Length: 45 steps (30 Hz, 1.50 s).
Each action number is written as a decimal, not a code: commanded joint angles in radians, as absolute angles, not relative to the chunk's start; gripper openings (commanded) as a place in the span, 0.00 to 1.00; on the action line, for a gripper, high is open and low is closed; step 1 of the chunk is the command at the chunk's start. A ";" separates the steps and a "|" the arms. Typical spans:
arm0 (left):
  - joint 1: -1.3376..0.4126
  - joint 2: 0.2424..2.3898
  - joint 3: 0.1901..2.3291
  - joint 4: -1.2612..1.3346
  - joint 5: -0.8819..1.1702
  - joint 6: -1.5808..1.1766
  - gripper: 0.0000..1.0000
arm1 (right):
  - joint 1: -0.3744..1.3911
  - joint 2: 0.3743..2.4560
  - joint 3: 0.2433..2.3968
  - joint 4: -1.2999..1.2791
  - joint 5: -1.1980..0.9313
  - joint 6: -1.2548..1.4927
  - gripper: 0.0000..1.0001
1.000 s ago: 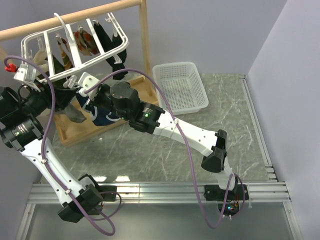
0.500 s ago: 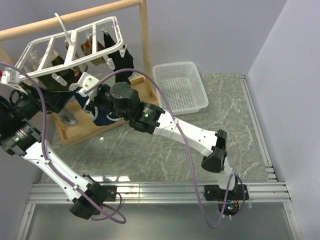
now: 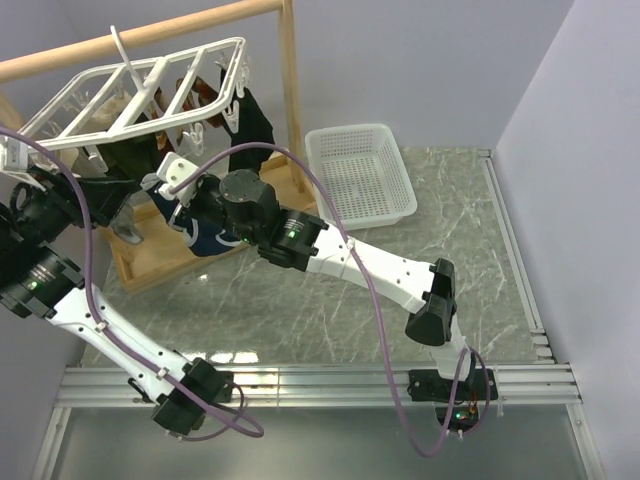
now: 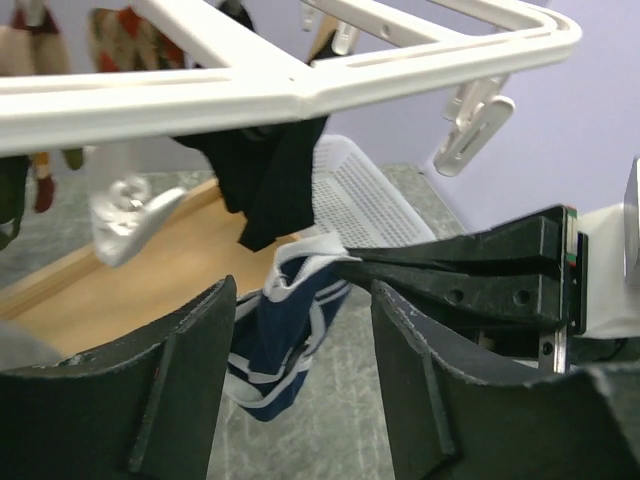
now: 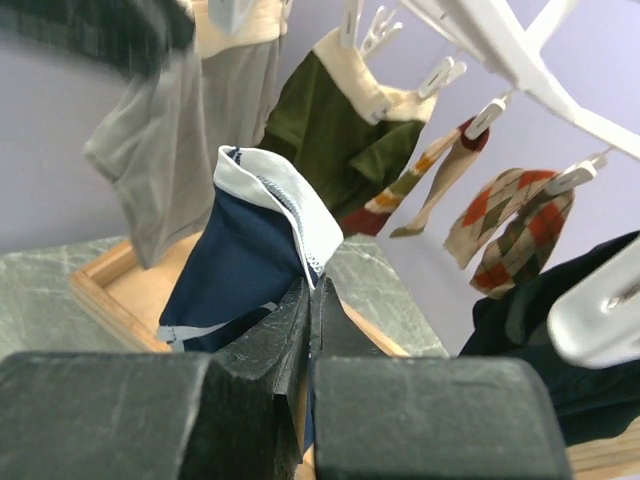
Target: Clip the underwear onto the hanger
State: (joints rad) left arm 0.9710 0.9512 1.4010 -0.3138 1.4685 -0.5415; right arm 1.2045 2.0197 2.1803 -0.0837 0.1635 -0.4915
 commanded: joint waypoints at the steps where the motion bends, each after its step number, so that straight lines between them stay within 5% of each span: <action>1: 1.037 0.968 1.451 -0.302 1.486 -0.541 0.60 | 1.197 1.931 2.122 -0.029 0.152 -0.476 0.00; 13: 1.264 1.028 1.439 -0.121 1.692 -0.718 0.64 | 1.178 1.710 1.576 -0.002 0.133 -0.476 0.00; 21: 1.247 0.979 1.539 -0.350 1.677 -0.397 0.71 | 1.160 1.690 1.506 -0.003 0.127 -0.446 0.00; 28: 1.091 0.953 1.450 -0.063 1.528 -0.557 0.68 | 1.158 1.709 1.513 -0.049 0.074 -0.440 0.00; 32: 1.000 0.991 1.469 -0.096 1.465 -0.500 0.63 | 1.155 1.689 1.437 -0.002 0.055 -0.416 0.44; 33: 0.986 0.999 1.477 -0.107 1.456 -0.491 0.62 | 1.154 1.684 1.453 0.027 0.061 -0.413 0.49; 45: 0.848 1.048 1.482 -0.058 1.338 -0.509 0.37 | 1.101 1.839 1.895 0.184 -0.152 -0.272 0.56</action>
